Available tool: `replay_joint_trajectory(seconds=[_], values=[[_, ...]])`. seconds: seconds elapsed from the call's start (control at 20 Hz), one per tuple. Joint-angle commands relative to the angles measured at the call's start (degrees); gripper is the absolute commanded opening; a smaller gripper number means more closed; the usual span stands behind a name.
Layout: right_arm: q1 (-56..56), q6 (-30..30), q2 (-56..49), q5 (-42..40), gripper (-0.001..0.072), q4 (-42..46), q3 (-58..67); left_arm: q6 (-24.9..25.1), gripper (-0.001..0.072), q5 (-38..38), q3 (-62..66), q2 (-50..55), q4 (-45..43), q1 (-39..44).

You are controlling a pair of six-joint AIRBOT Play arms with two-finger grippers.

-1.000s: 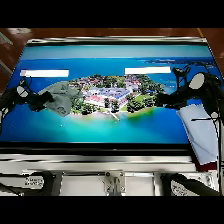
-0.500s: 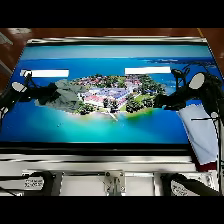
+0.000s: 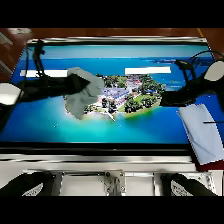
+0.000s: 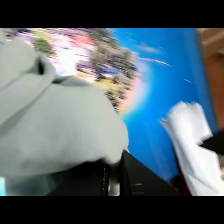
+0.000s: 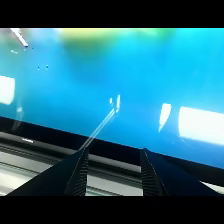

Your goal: Fold the shirts.

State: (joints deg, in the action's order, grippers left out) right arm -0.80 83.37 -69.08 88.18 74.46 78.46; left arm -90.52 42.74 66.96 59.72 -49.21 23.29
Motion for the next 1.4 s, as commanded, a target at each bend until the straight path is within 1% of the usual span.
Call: replay_joint_trajectory(seconds=[0.0,0.05,0.15,0.25,0.35,0.4,0.45,0.5,0.55,0.6,0.65,0.75,0.8,0.9,0.95,1.0,1.1,1.2,1.25,1.35], values=[[0.0,-1.4,6.1,2.3,0.0468,1.4,2.1,-1.8,0.0038,-10.4,-1.5,0.3,0.0,16.4],[0.0,-1.4,7.8,3.1,0.0467,2.4,2.1,-1.9,0.0039,-14.3,-2.4,2.6,0.0,20.4],[0.0,-1.3,10.2,6.0,0.0467,3.3,2.1,-4.7,0.0039,-20.7,-3.2,9.5,0.0,26.8],[0.0,-1.1,11.2,9.4,0.0467,4.6,2.1,-8.2,0.0039,-22.8,-3.2,16.8,1.5,30.1],[0.0,-0.9,11.2,13.0,0.0467,5.9,2.1,-8.5,0.0044,-22.7,-3.1,22.6,6.6,31.4],[0.0,-0.9,11.2,13.3,0.0467,6.4,2.1,-6.4,0.0159,-22.4,-3.0,24.3,9.1,31.4],[0.0,-0.9,11.2,13.2,0.0467,7.6,2.1,-4.0,0.0629,-22.2,-2.7,25.4,11.2,31.2],[0.0,-0.9,11.2,12.7,0.0468,9.3,2.1,-4.2,0.0715,-21.5,-2.6,25.5,11.8,30.4],[0.0,-0.9,11.2,11.8,0.0468,11.7,2.1,-3.8,0.0714,-18.1,-2.3,24.9,11.6,28.3],[0.0,-0.9,11.1,10.5,0.0468,15.1,2.0,-3.1,0.0714,-12.7,-2.0,24.0,11.5,25.0],[0.0,-0.9,11.1,9.4,0.0468,17.6,2.0,-1.5,0.0713,-6.6,-2.0,22.7,11.5,21.2],[0.0,0.6,10.8,7.8,0.0468,22.5,1.7,3.6,0.0711,7.0,-2.2,19.3,10.7,12.3],[0.0,0.6,10.8,6.7,0.0468,23.8,0.7,4.1,0.0710,11.3,-3.0,17.1,8.8,8.5],[1.1,0.3,10.8,4.6,0.0470,24.5,-3.2,3.2,0.0709,15.7,-6.7,12.1,3.9,2.5],[3.0,0.4,10.8,3.7,0.0553,23.3,-6.1,2.1,0.0710,16.2,-9.9,9.9,2.2,0.4],[5.3,0.4,10.8,2.5,0.0679,20.3,-9.2,0.9,0.0710,15.8,-13.3,8.6,1.4,-1.0],[10.1,0.2,10.8,0.0,0.0679,10.4,-14.5,-0.2,0.0712,12.9,-19.9,8.7,1.7,-1.9],[13.7,-1.1,10.8,-3.1,0.0678,0.3,-18.4,0.0,0.0713,9.6,-23.2,11.1,2.6,-0.4],[14.4,-1.8,10.8,-4.6,0.0678,-2.3,-19.7,0.0,0.0713,8.4,-23.5,12.9,2.6,0.7],[14.4,-1.8,10.7,-5.9,0.0678,-2.8,-20.9,0.1,0.0712,4.0,-23.3,16.7,4.0,3.7]])
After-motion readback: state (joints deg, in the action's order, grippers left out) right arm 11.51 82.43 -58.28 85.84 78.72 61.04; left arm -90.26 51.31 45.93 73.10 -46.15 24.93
